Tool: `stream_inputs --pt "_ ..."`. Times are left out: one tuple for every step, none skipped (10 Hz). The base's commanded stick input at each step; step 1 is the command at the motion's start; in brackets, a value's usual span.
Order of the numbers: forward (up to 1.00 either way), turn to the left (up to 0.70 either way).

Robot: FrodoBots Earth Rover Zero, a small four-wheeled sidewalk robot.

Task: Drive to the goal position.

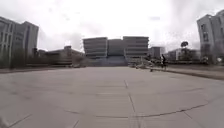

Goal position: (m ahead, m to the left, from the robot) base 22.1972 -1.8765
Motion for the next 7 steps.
stream_inputs --pt "0.70 0.02" --pt "0.70 0.02" --pt "0.70 0.02" --pt "0.70 0.02" --pt "0.70 0.02" --pt "0.70 0.02" --pt "0.70 0.02"
